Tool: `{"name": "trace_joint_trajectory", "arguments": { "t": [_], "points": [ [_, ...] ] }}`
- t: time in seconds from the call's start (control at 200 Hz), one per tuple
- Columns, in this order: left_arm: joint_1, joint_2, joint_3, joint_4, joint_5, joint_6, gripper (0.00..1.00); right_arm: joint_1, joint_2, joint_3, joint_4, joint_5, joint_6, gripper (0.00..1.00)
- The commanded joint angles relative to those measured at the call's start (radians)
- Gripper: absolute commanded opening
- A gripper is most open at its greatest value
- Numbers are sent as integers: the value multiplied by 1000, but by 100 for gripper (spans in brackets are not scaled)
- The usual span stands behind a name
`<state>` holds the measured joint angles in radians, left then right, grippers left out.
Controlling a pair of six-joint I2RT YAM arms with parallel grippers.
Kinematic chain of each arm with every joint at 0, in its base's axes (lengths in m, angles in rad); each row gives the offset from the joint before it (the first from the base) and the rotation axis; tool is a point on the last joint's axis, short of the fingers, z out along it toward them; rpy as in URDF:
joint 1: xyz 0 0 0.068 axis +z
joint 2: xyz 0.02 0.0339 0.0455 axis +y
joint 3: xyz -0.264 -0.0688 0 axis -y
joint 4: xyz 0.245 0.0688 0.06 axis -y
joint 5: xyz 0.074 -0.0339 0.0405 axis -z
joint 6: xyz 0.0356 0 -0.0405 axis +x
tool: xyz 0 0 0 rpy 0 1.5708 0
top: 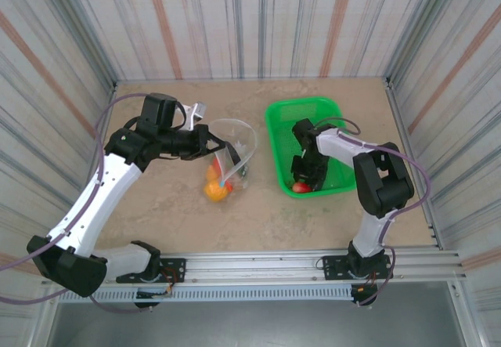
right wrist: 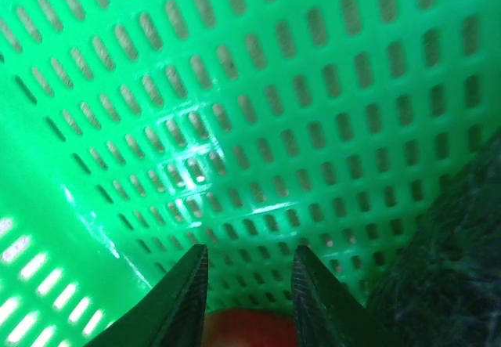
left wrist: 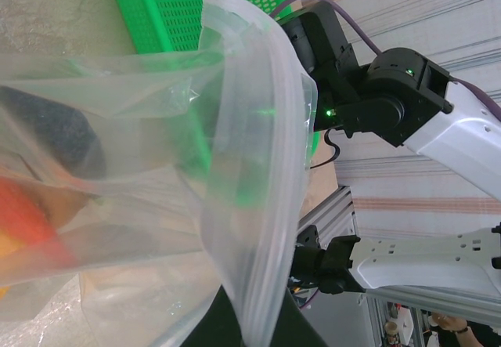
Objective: Place the food in the zip-top bag and seal the zipper
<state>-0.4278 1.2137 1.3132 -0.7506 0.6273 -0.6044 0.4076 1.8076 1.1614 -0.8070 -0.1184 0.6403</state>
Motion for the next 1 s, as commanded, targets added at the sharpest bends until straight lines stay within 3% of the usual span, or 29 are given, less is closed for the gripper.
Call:
{"name": "trace_joint_trajectory", "arguments": {
  "t": [0.0, 0.26, 0.416, 0.701, 0.997],
  "points": [
    [-8, 6, 12, -1, 2, 25, 0, -20, -49, 16, -4, 55, 10, 32],
    [-8, 18, 21, -4, 4, 23, 0, -64, -145, 7, 5, 129, 2, 27],
    [-7, 18, 24, -9, 5, 25, 0, -41, -184, 24, -35, 114, -64, 32],
    [-8, 15, 18, -3, 15, 18, 0, 70, -212, -8, -80, 132, -269, 67],
    [-11, 15, 21, -4, 27, 15, 0, 77, -130, -29, -89, 16, -286, 66]
  ]
}}
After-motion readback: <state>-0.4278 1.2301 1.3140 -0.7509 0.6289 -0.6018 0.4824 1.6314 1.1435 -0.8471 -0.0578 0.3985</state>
